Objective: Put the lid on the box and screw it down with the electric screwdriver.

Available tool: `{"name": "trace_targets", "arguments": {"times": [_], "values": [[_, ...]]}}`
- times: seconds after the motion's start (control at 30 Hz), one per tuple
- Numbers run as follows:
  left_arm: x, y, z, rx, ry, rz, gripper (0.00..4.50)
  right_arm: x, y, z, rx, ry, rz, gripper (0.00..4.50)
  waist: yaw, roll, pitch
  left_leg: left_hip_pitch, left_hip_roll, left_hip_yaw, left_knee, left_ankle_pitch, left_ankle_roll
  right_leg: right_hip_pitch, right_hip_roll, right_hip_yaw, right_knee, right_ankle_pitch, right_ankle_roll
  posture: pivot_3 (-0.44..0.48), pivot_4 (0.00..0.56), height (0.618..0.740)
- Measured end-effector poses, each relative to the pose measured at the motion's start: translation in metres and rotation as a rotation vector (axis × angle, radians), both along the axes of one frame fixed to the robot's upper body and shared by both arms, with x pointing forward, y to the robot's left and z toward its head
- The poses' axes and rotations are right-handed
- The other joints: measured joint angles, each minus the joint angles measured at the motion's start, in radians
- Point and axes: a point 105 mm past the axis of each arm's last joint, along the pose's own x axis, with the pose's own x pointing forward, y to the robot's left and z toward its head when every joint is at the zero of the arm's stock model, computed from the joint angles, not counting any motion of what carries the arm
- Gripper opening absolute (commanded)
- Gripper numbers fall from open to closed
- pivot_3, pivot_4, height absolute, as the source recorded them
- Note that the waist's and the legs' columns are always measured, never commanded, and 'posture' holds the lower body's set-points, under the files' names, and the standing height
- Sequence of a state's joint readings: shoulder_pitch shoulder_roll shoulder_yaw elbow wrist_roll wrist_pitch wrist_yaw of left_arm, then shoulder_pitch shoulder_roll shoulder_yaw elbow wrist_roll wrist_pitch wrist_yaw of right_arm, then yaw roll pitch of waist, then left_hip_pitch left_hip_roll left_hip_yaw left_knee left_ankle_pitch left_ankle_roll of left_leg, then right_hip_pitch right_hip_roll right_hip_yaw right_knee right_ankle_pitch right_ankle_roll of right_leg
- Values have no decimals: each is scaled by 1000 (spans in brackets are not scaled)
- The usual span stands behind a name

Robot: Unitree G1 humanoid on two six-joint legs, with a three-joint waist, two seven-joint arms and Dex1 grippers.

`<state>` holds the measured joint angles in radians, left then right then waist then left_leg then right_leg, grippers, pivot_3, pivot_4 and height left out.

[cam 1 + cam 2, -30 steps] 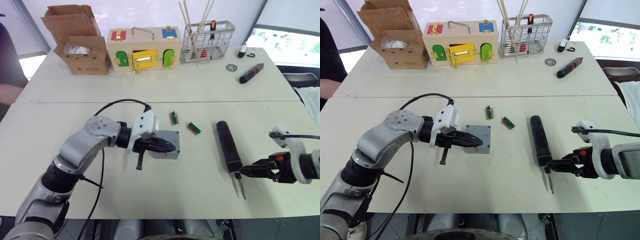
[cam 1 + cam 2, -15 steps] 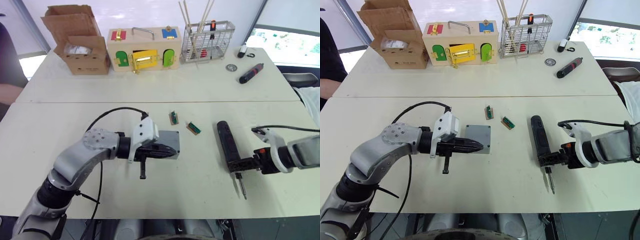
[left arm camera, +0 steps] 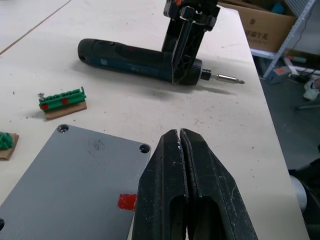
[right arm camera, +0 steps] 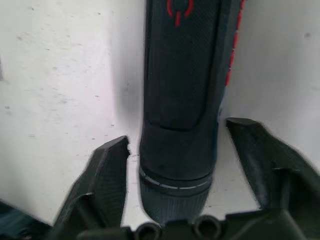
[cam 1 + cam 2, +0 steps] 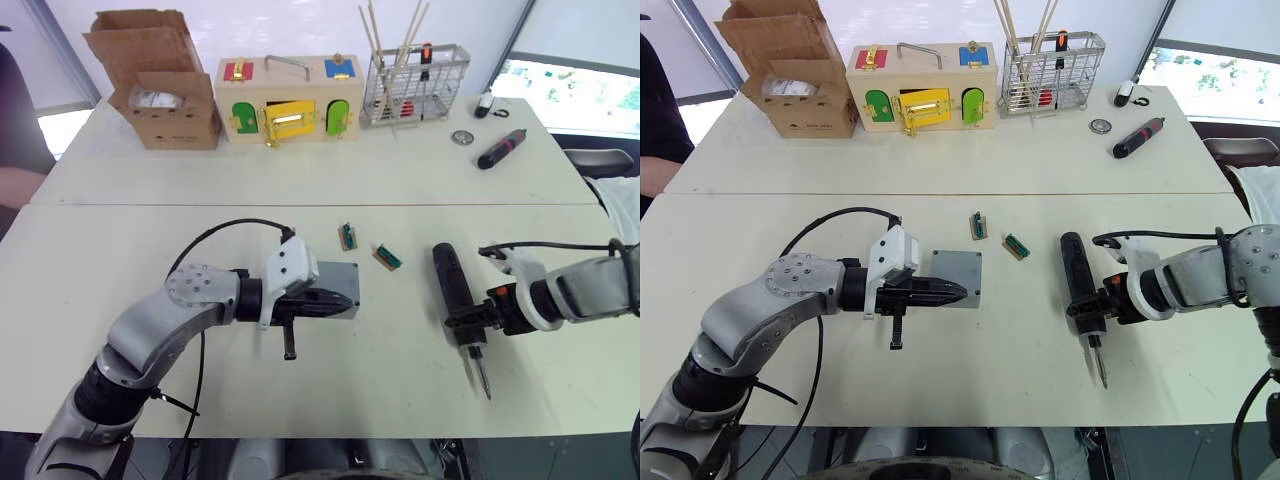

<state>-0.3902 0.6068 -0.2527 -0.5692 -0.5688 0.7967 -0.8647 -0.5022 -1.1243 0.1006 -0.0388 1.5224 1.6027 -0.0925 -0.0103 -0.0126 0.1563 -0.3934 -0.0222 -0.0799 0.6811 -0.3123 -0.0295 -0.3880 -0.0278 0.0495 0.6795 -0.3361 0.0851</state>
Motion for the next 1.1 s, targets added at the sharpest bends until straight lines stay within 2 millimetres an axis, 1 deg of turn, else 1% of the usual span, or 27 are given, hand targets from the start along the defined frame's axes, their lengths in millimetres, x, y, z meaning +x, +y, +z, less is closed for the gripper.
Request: {"name": "trace_targets", "arguments": {"times": [0.07,0.1,0.2,0.27,0.53,0.77,0.9,0.97,1.0,1.03,1.07,1.1], "values": [[1,0,-1,2,3,2,0,0,0,-4,-21,-4,1,1835,0,-4,-2,1,0,0,0,0,0,1,0,0,0,0,0,0,150,740],[1,0,-2,3,5,5,0,0,1,-5,-28,-8,7,1776,0,-5,-3,1,0,-1,0,0,0,1,0,0,0,0,0,0,150,740],[4,0,-2,4,6,12,0,0,3,-8,-44,-18,15,1775,0,-12,-7,2,0,-1,0,0,0,2,0,-1,0,0,0,0,150,740],[4,0,-3,0,7,11,0,0,3,-9,-58,-27,23,1775,0,-13,-8,2,0,-2,0,0,0,3,0,-1,-1,0,0,0,150,740],[9,2,-5,3,4,26,0,-8,-2,-11,-91,-35,33,1775,15,-14,-9,4,0,-6,-1,-1,2,13,0,-6,-14,0,-1,0,150,740],[13,3,-7,0,9,33,0,-4,-3,-11,-85,-29,24,1775,20,-14,-9,6,0,-5,-1,-1,2,15,-1,-6,-15,1,-2,0,150,740],[15,5,-9,9,12,32,0,0,-2,-7,4,-14,-19,1775,16,-14,-9,6,0,-5,-1,-1,2,15,-1,-5,-15,1,-2,0,150,740],[18,8,-10,16,10,34,0,6,1,-5,95,-7,-60,1775,9,-13,-8,6,0,-5,-2,-1,2,14,-1,-5,-15,1,-2,0,150,740],[19,9,-10,20,11,36,0,9,4,-2,154,-1,-81,1775,5,-10,-6,6,0,-4,-2,-1,2,14,-1,-5,-15,1,-2,0,150,740],[19,10,-11,23,14,36,0,13,6,2,222,-4,-111,1775,3,-5,-3,4,0,-4,-2,-1,2,13,-1,-5,-15,1,-2,0,150,740],[20,13,-12,30,18,39,0,18,6,8,289,-24,-151,1775,2,3,2,1,-1,-3,-1,-1,2,9,-2,-4,-14,1,-1,0,150,740],[21,15,-13,37,22,41,0,22,6,13,331,-48,-183,1775,2,7,5,-1,-1,-2,-1,-1,2,7,-2,-4,-13,1,-1,0,150,740]]}}
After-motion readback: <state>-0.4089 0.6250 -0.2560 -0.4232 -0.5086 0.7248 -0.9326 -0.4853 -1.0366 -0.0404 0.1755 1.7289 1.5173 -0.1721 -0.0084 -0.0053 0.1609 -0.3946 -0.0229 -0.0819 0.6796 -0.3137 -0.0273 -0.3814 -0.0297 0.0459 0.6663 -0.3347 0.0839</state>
